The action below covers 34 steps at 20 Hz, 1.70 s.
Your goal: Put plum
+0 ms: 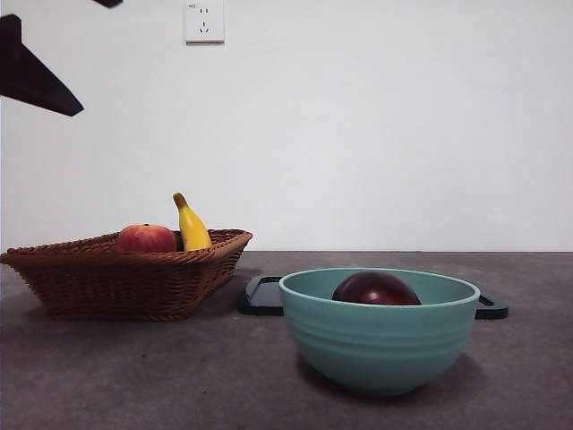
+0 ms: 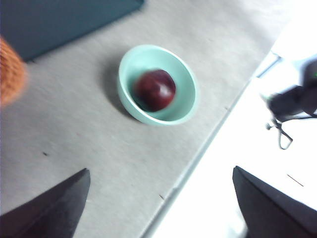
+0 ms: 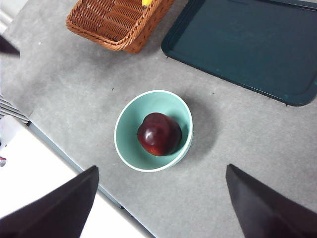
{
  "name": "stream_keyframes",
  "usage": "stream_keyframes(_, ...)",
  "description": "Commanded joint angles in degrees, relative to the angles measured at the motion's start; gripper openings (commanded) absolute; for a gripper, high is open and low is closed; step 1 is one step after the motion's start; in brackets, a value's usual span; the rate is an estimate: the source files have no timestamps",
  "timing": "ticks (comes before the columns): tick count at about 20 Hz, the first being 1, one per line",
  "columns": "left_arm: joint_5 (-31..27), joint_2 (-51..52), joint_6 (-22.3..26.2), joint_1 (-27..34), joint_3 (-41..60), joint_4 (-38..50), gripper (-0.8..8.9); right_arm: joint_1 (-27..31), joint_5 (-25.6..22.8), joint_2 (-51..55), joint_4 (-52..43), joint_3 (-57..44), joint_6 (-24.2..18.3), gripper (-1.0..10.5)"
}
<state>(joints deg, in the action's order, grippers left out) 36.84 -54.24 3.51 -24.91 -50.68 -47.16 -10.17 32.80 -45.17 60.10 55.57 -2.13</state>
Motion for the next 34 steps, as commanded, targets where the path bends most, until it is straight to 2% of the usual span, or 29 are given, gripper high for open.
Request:
stream_keyframes(1, 0.72, 0.0, -0.13, -0.24, -0.42, 0.31, 4.59, -0.2, -0.02, -0.46, -0.48, 1.11, -0.02, 4.1)
stream_keyframes(9, 0.7, 0.0, -0.13, -0.24, -0.42, 0.46, 4.59, -0.22, 0.0, -0.52, -0.44, 1.09, 0.48, 4.1)
stream_keyframes(14, 0.72, 0.0, -0.13, -0.24, -0.42, 0.46, 4.59, -0.85, 0.0, -4.44, -0.24, 0.66, 1.77, 4.1)
stream_keyframes(18, 0.72, 0.0, -0.13, -0.24, -0.42, 0.46, 4.59, -4.46, -0.5, -9.18, -6.64, -4.09, 5.27, 4.1)
stream_keyframes(21, 0.72, 0.0, -0.13, -0.24, -0.42, 0.46, 4.59, -8.52, -3.37, -11.91, -16.57, -10.19, 9.57, 4.0)
stream_keyframes(25, 0.7, 0.0, -0.13, -0.24, -0.42, 0.46, 4.59, -13.11, -8.31, -15.5, -26.97, -14.97, 12.92, 3.5)
stream_keyframes(30, 0.7, 0.0, -0.13, -0.24, -0.42, 0.48, 4.59, -17.79, -13.9, -22.01, -33.2, -16.02, 13.92, 3.5)
stream_keyframes(34, 0.7, 0.0, -0.13, -0.24, -0.42, 0.46, 4.59, -20.57, -17.62, -27.58, -38.56, -16.02, 15.32, 2.6)
